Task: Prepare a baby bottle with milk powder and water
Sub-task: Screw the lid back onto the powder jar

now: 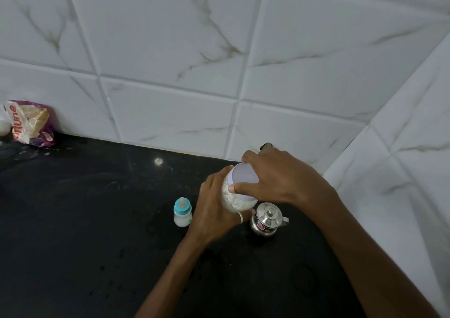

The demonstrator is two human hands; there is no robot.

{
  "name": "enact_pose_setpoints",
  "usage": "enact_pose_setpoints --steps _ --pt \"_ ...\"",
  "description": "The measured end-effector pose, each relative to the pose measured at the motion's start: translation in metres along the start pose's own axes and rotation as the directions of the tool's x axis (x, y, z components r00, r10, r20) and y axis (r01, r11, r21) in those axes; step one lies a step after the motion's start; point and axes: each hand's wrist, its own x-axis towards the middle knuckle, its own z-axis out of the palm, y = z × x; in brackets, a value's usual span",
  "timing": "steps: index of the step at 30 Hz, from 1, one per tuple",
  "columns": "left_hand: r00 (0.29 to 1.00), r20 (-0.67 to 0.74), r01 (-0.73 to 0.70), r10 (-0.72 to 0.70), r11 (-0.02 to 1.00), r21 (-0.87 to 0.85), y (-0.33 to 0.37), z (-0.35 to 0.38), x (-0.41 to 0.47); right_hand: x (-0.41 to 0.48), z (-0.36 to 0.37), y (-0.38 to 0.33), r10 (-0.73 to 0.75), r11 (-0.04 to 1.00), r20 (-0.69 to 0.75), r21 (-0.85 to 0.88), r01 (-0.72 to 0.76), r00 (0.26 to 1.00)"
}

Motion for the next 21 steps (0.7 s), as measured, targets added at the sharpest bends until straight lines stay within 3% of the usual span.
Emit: enact_pose_setpoints --steps 1,2,3,4,5,6,8,10,11,13,14,15,17,18,19,20,21 --pt "0.997 0.065 -0.043 0.037 0.994 0.104 0.005 -0.007 -0.006 0.0 0.001 0.0 -0.002 1.0 -0.007 0.005 0.002 1.0" --pt "0.976 0.068 -0.214 0.209 0.974 0.07 -0.007 -0.018 -0.012 0.0 0.002 0.002 -0.013 1.0 -0.002 0.026 0.013 1.0" --pt "0.886 0.166 -0.421 0.434 0.901 -0.106 -0.023 -0.02 -0.017 0.0 0.001 0.004 -0.034 0.998 0.015 0.058 0.033 0.999" --pt "0.845 0.2 -0.486 0.496 0.868 -0.097 -0.027 -0.026 -0.024 0.001 0.0 0.006 -0.066 0.994 0.039 0.091 0.062 0.997" --pt "0.866 0.226 -0.454 0.446 0.891 -0.017 -0.013 -0.028 -0.025 0.001 -0.001 0.008 -0.102 0.989 0.06 0.113 0.095 0.993" --pt "0.841 0.275 -0.458 0.466 0.883 -0.098 -0.009 -0.029 -0.023 0.002 -0.002 0.009 -0.137 0.985 0.076 0.113 0.128 0.988" --pt "0.794 0.271 -0.552 0.545 0.832 -0.055 -0.009 -0.02 -0.012 0.004 -0.001 0.01 -0.19 0.98 0.083 0.082 0.184 0.978" --pt "0.874 0.235 -0.408 0.425 0.905 -0.122 -0.016 -0.008 -0.024 0.005 -0.001 0.011 -0.22 0.974 0.08 0.074 0.215 0.972" --pt "0.881 0.331 -0.295 0.339 0.939 -0.177 -0.02 -0.012 -0.023 0.006 -0.001 0.011 -0.241 0.969 0.089 0.08 0.234 0.967" --pt "0.944 0.288 -0.162 0.16 0.987 -0.017 -0.026 -0.015 -0.007 0.007 -0.003 0.013 -0.286 0.956 0.117 0.1 0.276 0.951" --pt "0.921 0.333 -0.18 0.204 0.978 -0.102 -0.033 -0.02 -0.012 0.007 -0.004 0.013 -0.306 0.95 0.129 0.113 0.292 0.943" --pt "0.834 0.406 -0.362 0.374 0.926 -0.109 -0.038 -0.024 -0.017 0.007 -0.005 0.014 -0.324 0.943 0.134 0.124 0.308 0.937" --pt "0.918 0.318 -0.257 0.237 0.966 0.021 -0.005 -0.019 -0.031 0.007 -0.005 0.016 -0.35 0.933 0.135 0.133 0.333 0.927" --pt "0.926 0.266 -0.282 0.266 0.959 0.021 -0.015 -0.026 -0.036 0.007 -0.006 0.017 -0.358 0.931 0.137 0.136 0.34 0.924" --pt "0.942 0.249 -0.227 0.224 0.974 -0.02 -0.031 -0.021 -0.024 0.007 -0.006 0.017 -0.362 0.928 0.138 0.141 0.344 0.922" --pt "0.991 0.117 -0.055 0.057 0.998 -0.026 -0.024 -0.003 0.002 0.007 -0.006 0.018 -0.364 0.927 0.138 0.145 0.345 0.921" --pt "0.979 0.158 0.146 -0.133 0.986 -0.077 -0.024 0.007 0.015 0.007 -0.005 0.018 -0.358 0.93 0.131 0.143 0.34 0.925"
